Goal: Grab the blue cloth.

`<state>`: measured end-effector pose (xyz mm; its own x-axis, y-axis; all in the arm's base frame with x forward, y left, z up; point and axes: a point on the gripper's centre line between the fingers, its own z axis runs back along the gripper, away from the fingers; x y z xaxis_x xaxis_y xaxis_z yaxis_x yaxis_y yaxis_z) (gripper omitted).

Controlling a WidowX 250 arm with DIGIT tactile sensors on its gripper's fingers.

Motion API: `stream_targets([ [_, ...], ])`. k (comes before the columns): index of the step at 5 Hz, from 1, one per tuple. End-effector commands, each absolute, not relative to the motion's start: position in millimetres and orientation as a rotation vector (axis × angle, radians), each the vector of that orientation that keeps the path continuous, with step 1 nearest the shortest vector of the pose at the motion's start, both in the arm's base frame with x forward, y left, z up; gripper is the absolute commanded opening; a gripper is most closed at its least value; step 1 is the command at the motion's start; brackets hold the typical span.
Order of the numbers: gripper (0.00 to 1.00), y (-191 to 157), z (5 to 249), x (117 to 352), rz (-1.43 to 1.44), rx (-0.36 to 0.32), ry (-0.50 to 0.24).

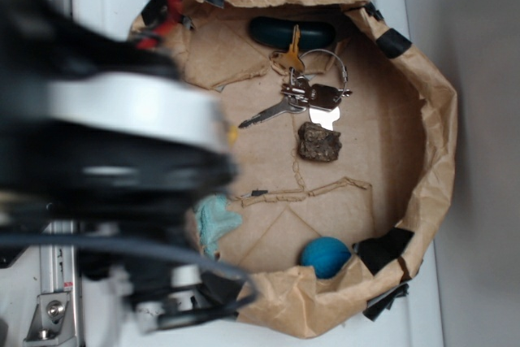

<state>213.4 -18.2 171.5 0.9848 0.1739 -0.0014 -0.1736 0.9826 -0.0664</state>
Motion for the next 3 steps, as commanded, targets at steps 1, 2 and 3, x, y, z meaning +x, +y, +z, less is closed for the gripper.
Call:
stream_targets([
  [1, 1.0, 8.5, 134.2, 246.1, 0.347, -0.185, 0.042],
  [2, 1.0, 0.0, 106.6, 238.2, 0.357, -0.215, 0.138],
  [3, 1.0, -18.7, 88.8, 225.0, 0.424, -0.243, 0.225],
])
